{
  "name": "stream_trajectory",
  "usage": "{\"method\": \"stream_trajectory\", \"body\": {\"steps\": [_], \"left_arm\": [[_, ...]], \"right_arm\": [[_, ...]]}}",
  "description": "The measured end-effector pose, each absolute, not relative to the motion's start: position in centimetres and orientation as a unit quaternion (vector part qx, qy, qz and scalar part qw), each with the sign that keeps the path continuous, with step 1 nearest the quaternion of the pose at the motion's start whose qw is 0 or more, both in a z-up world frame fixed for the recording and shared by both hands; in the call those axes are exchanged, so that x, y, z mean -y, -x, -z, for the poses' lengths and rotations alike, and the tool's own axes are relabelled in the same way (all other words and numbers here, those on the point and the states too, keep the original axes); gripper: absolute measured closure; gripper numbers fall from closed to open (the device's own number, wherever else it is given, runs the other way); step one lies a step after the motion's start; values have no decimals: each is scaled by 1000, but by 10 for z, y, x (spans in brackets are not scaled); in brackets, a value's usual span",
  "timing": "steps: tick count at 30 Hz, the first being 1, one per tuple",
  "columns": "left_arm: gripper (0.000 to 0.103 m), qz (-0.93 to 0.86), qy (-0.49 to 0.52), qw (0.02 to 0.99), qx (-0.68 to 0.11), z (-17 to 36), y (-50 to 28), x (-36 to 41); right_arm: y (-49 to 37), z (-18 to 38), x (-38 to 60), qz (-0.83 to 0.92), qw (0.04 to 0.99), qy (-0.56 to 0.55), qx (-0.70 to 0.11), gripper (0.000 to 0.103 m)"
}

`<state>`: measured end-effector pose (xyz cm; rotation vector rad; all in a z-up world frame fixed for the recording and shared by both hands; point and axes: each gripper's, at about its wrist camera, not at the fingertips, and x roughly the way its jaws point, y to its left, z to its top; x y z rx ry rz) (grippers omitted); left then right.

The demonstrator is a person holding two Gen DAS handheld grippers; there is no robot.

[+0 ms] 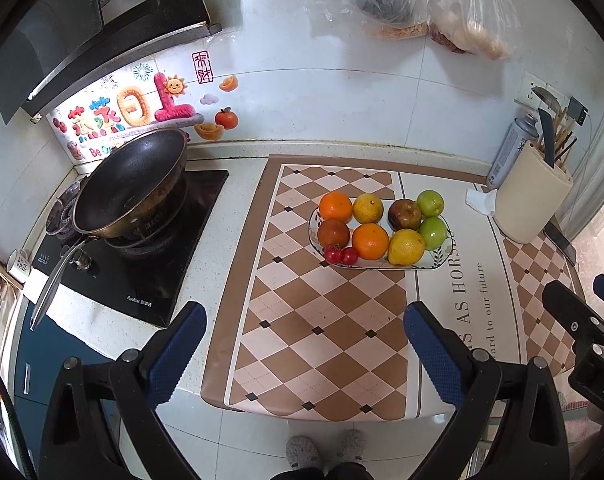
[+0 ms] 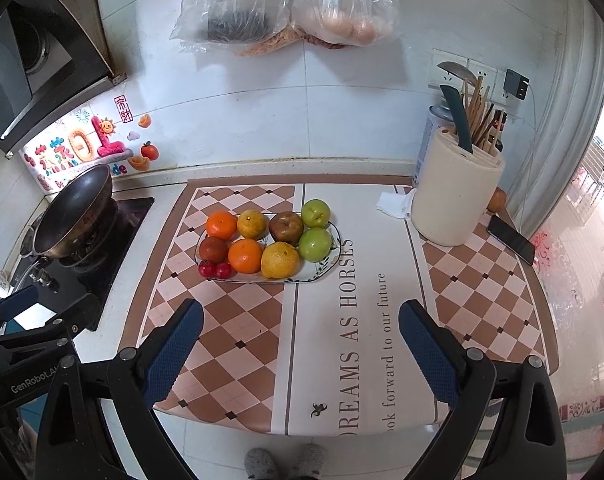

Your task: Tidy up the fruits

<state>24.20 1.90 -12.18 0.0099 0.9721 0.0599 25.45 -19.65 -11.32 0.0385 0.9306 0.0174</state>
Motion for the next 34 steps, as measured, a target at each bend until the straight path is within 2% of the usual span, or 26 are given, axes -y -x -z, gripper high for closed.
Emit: {"method": "stream_trajectory", "body": {"steps": [34], "left_arm": [[2, -30, -2, 889, -456, 115, -241, -14]], "right_arm": [[-257, 113, 194, -25, 891, -18, -454, 3]]}}
